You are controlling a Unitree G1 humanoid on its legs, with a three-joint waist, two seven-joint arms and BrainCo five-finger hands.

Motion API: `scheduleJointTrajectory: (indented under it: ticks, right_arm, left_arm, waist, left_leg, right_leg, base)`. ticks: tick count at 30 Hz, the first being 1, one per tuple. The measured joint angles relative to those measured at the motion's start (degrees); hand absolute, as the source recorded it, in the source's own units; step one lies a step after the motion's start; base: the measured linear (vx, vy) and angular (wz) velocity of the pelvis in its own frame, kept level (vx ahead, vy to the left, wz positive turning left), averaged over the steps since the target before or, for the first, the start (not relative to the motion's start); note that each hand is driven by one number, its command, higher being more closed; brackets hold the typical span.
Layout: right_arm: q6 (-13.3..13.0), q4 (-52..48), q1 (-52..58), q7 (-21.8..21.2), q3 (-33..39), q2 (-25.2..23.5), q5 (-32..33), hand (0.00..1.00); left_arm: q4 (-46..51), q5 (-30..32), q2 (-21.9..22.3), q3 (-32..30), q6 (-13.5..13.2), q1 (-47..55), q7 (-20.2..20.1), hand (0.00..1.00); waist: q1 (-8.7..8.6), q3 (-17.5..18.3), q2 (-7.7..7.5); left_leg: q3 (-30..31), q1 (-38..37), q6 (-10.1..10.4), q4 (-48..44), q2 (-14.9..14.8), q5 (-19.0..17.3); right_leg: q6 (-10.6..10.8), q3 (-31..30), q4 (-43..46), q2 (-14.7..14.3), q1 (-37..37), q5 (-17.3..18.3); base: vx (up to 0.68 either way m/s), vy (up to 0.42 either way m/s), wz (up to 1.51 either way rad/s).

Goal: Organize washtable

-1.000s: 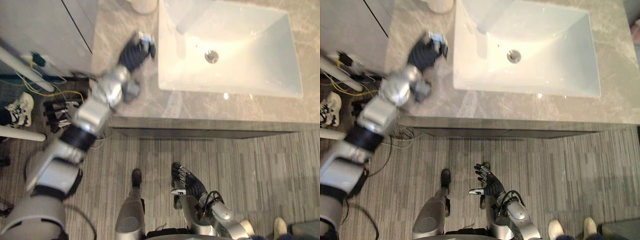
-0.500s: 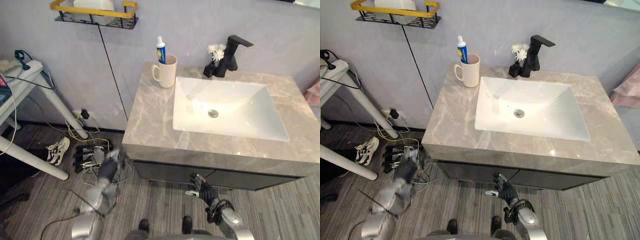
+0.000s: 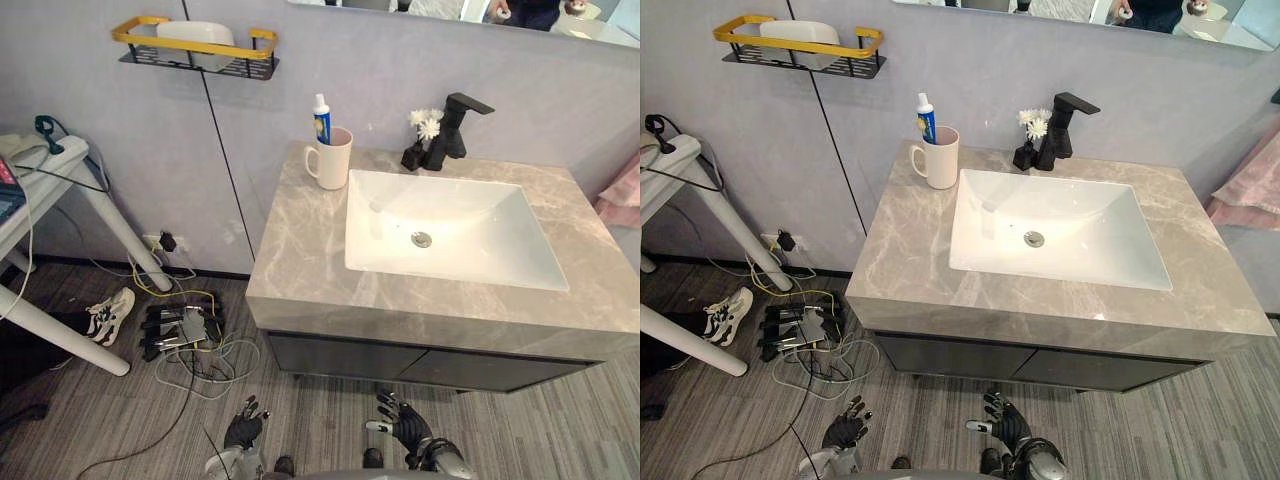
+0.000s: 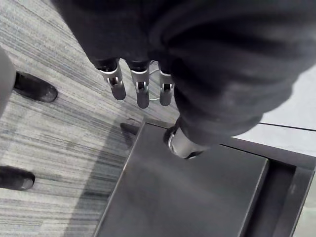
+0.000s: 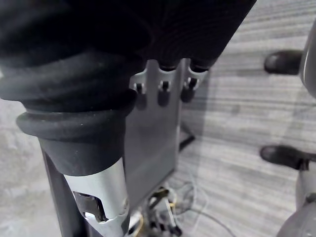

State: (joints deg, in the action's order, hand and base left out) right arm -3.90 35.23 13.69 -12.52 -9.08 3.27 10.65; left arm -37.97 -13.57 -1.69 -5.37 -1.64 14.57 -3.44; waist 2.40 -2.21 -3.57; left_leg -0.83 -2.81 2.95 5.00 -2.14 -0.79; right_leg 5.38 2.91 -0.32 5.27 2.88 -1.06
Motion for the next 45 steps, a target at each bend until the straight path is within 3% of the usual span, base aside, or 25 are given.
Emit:
scheduleJointTrajectory:
  ticks: [5, 9, 10, 11, 12, 13, 14, 17, 18, 19, 20, 22, 24, 25, 26, 27, 30, 31, 32, 33, 35, 37, 39, 42, 45]
  right_arm:
    - [-0.12, 1.45, -1.15, 1.39, 0.48, 0.00, -0.19, 0.00]
    - [-0.11, -0.48, -2.02, 2.43, 2.37, 0.06, -0.57, 0.00]
    - [-0.06, -2.23, -2.27, 2.47, 1.93, 0.13, -0.56, 0.00]
    - [-0.15, -3.71, -3.12, 2.55, 1.57, 1.14, -0.52, 0.00]
    - [0.02, -3.70, -3.60, 2.55, 1.22, 1.18, -0.52, 0.00]
    - [0.02, -4.04, -3.64, 2.43, 0.97, 1.21, -0.51, 0.00]
    - [-0.01, -4.06, -3.94, 2.46, 0.04, 1.28, -0.49, 0.00]
    - [-0.11, -3.32, -6.62, 2.27, -4.39, 1.83, -0.53, 0.00]
    - [-0.18, -2.14, -9.71, 2.26, -6.88, 1.88, -0.56, 0.00]
    - [-0.20, -2.17, -10.62, 2.24, -7.49, 1.95, -0.56, 0.00]
    - [-0.36, -2.59, -11.87, 2.27, -8.24, 2.02, -0.55, 0.00]
    - [-0.55, -3.12, -11.66, 2.32, -8.73, 3.07, -0.56, 0.00]
    - [-0.15, -3.10, -10.07, 2.33, -9.09, 6.01, -0.55, 0.00]
    - [0.10, -3.09, -8.94, 2.36, -9.14, 7.90, -0.54, 0.00]
    - [0.13, -3.05, -8.62, 2.39, -9.12, 8.63, -0.53, 0.00]
    - [0.16, -2.96, -8.49, 2.53, -9.03, 8.71, -0.41, 0.00]
    - [0.15, -2.96, -8.73, 2.58, -9.25, 8.11, 0.08, 0.00]
    - [0.12, -2.95, -9.33, 2.67, -9.75, 8.05, 0.20, 0.00]
    - [0.10, -2.51, -10.69, 2.82, -10.81, 6.74, 0.38, 0.00]
    - [0.02, -2.49, -11.32, 2.81, -11.91, 6.46, 0.59, 0.00]
    - [-0.08, -2.60, -12.55, 2.31, -16.39, 4.09, 0.63, 0.00]
    - [-0.05, -2.57, -13.31, 2.18, -17.84, 3.38, 0.52, 0.00]
    - [-0.04, -2.55, -14.55, 2.31, -18.01, 3.00, 0.50, 0.00]
    - [0.08, -2.55, -14.37, 2.29, -18.01, 2.85, 0.55, 0.00]
    - [0.17, -2.47, -14.44, 2.32, -18.02, 2.08, 0.62, 0.00]
  left_arm:
    - [-1.95, 0.91, 0.61, -0.96, 0.02, -2.64, 1.20, 0.00]
    - [-1.84, 2.19, -0.54, 1.56, -0.18, -6.41, 2.30, 0.00]
    - [-1.68, 2.75, -0.74, 1.58, -0.16, -7.01, 2.38, 0.00]
    - [-0.29, 3.00, -0.41, 1.38, -0.29, -6.90, 2.37, 0.00]
    - [0.26, 2.97, -0.66, 1.41, -0.27, -6.96, 2.35, 0.00]
    - [1.58, 2.97, -0.66, 1.32, -0.21, -6.79, 2.41, 0.00]
    - [3.77, 2.89, -0.57, 0.81, -0.21, -6.40, 2.45, 0.00]
    - [6.12, 2.74, 1.08, -3.85, -0.23, -4.83, 2.60, 0.00]
    - [6.30, 2.72, 2.68, -7.54, -0.16, -4.57, 3.44, 0.00]
    - [6.32, 2.61, 3.24, -8.40, -0.14, -4.59, 3.65, 0.00]
    - [6.43, 1.91, 3.72, -8.71, -0.03, -4.63, 3.74, 0.00]
    - [6.27, 1.89, 4.39, -8.72, 0.19, -5.62, 3.78, 0.00]
    - [5.39, 1.73, 5.65, -6.99, 0.31, -6.89, 3.84, 0.00]
    - [5.11, 1.33, 5.73, -5.61, 0.39, -6.97, 3.78, 0.00]
    - [5.18, 0.57, 5.72, -5.57, 0.39, -7.00, 3.82, 0.00]
    - [5.18, 0.20, 5.56, -5.53, 0.38, -7.10, 3.82, 0.00]
    - [5.17, 0.28, 5.52, -4.93, 0.43, -7.28, 3.62, 0.00]
    - [5.17, 0.27, 5.61, -5.17, 0.49, -6.99, 3.61, 0.00]
    - [5.63, 0.24, 6.04, -6.96, 0.50, -7.02, 3.66, 0.00]
    - [6.04, 0.21, 6.08, -8.29, 0.50, -6.99, 3.83, 0.00]
    - [7.59, 0.11, 5.73, -11.87, 0.70, -6.84, 3.94, 0.00]
    - [8.89, -0.40, 5.88, -13.18, 1.09, -6.78, 3.96, 0.00]
    - [9.63, -1.05, 5.85, -13.40, 1.35, -6.66, 3.76, 0.00]
    - [12.92, -1.61, 6.13, -13.77, 1.31, -5.61, 3.72, 0.00]
    - [13.32, -1.73, 4.81, -13.54, 1.18, -5.12, 3.71, 0.00]
  waist:
    - [-0.13, 0.12, 0.48]
    - [-0.74, -2.80, 1.91]
    - [-1.04, -3.43, 2.18]
    - [0.04, -4.07, 3.85]
    - [0.02, -4.11, 3.50]
    - [0.29, -4.35, 4.01]
    - [1.61, -4.11, 3.70]
    - [4.71, -2.21, 3.13]
    - [5.30, -1.64, 3.22]
    - [5.45, -1.62, 3.34]
    - [6.09, -1.53, 3.02]
    - [4.84, -2.01, 1.76]
    - [4.65, -3.12, 4.13]
    - [4.52, -3.08, 6.67]
    - [4.42, -3.30, 7.43]
    - [4.38, -3.40, 7.60]
    - [4.75, -4.17, 7.42]
    - [5.58, -4.55, 7.48]
    - [7.50, -5.10, 7.09]
    - [8.33, -5.45, 6.65]
    - [10.27, -5.84, 5.04]
    - [11.42, -5.78, 4.59]
    - [11.73, -6.15, 5.26]
    - [11.87, -5.88, 4.75]
    - [10.97, -4.76, 3.67]
  left_leg:
    - [-2.73, 0.46, -1.26, -2.54, 0.28, -1.82]
    - [-7.73, 1.70, -2.41, -10.19, -1.11, -5.54]
    - [-10.79, 2.87, -3.52, -12.62, -2.36, -5.59]
    - [-15.60, 2.53, -5.15, -11.48, -4.70, -6.57]
    - [-17.49, 2.11, -4.69, -11.02, -5.01, -6.18]
    - [-19.16, 2.11, -4.66, -11.16, -5.81, -6.04]
    - [-21.72, 2.11, -4.73, -11.66, -6.85, -5.97]
    - [-28.95, 3.94, -4.12, -14.03, -10.05, -5.55]
    - [-32.29, 6.59, -3.74, -16.34, -12.95, -5.31]
    - [-33.04, 7.74, -3.57, -17.40, -14.16, -5.21]
    - [-34.13, 10.32, -2.64, -19.73, -16.08, -4.64]
    - [-33.65, 12.24, -1.95, -22.61, -16.82, -4.22]
    - [-30.73, 12.56, -0.71, -24.75, -19.40, -3.64]
    - [-27.79, 12.24, 0.97, -24.17, -21.03, -3.12]
    - [-25.59, 11.42, 3.06, -21.75, -20.95, -2.54]
    - [-24.32, 9.53, 5.26, -18.58, -20.76, -0.44]
    - [-17.83, 6.88, 6.12, -15.36, -20.77, 0.97]
    - [-10.43, 6.23, 9.09, -15.27, -20.58, -3.46]
    - [-3.84, 5.90, 9.92, -17.40, -18.62, -7.36]
    - [-0.61, 6.24, 9.35, -19.11, -17.76, -9.50]
    - [10.35, 8.58, 7.75, -27.64, -13.65, -17.52]
    - [17.03, 9.47, 6.26, -32.20, -11.34, -21.13]
    - [24.47, 9.88, 5.29, -34.74, -7.53, -25.10]
    - [23.61, 9.57, 2.98, -35.50, -4.94, -25.29]
    - [20.70, 10.15, 2.63, -35.66, -4.51, -25.13]
  right_leg:
    - [1.39, -2.53, 0.37, 0.11, 1.49, -1.88]
    - [2.48, -3.04, 1.32, -1.91, 2.75, -8.65]
    - [3.19, -3.98, -0.94, -2.56, 3.26, -12.78]
    - [1.25, -1.24, 0.89, -4.13, 3.61, -12.37]
    - [-2.59, 2.32, 7.59, -3.56, 4.72, -6.09]
    - [-4.15, 7.43, 17.78, -2.00, 5.04, 1.51]
    - [-3.92, 12.28, 26.20, 0.67, 3.11, 5.46]
    - [-4.74, 20.68, 31.08, 7.86, -3.18, 6.93]
    - [-4.33, 24.49, 27.97, 10.09, -5.95, 6.15]
    - [-3.52, 25.18, 24.24, 10.13, -7.07, 5.24]
    - [1.05, 25.23, 11.01, 8.79, -9.32, -0.85]
    - [3.14, 25.31, 1.25, 6.64, -12.72, -9.26]
    - [2.65, 26.42, -3.26, 3.26, -15.64, -7.95]
    - [1.86, 25.73, -3.81, 1.10, -16.05, -7.46]
    - [0.55, 24.62, -3.78, 0.36, -16.06, -6.62]
    - [-0.55, 22.97, -3.61, -0.17, -15.40, -5.87]
    - [-2.67, 19.33, -2.71, -1.97, -14.26, -4.34]
    - [-2.83, 16.40, -2.71, -2.99, -13.35, -4.24]
    - [-3.09, 11.89, -2.11, -3.29, -12.02, -4.08]
    - [-3.43, 9.63, -1.62, -3.74, -10.95, -3.84]
    - [-5.01, 3.28, -1.25, -5.27, -7.51, -1.59]
    - [-4.44, -0.53, -1.34, -6.45, -5.79, -0.91]
    - [-2.70, -5.75, -1.36, -6.82, -2.77, -2.17]
    - [-1.46, -9.40, -1.85, -5.64, -0.93, -3.68]
    - [-0.52, -11.91, -1.96, -5.01, 0.95, -4.54]
  base:
    - [0.04, 0.045, -0.31]
    - [-0.09, 0.073, -0.72]
    - [-0.24, 0.107, -1.41]
    - [-0.22, 0.084, -1.50]
    - [-0.20, 0.046, -1.29]
    - [-0.14, 0.029, -0.99]
    - [-0.16, 0.002, -1.33]
    - [-0.10, -0.068, -1.60]
    - [-0.12, -0.194, -1.52]
    - [-0.26, -0.412, -1.96]
    - [-0.22, -0.384, -1.28]
    - [-0.21, -0.420, -0.60]
    - [-0.26, -0.460, -0.30]
    - [-0.19, -0.307, -0.59]
    - [-0.16, -0.262, -0.74]
    - [-0.05, -0.138, -0.71]
    - [-0.07, -0.127, -0.64]
    - [-0.08, -0.016, -1.45]
    - [-0.05, 0.043, -1.66]
    - [-0.07, 0.083, -1.83]
    - [-0.05, 0.052, -1.49]
    - [-0.05, 0.060, -1.16]
    - [-0.13, 0.097, -1.21]
    - [-0.08, 0.119, -0.70]
    - [-0.02, 0.087, -0.45]
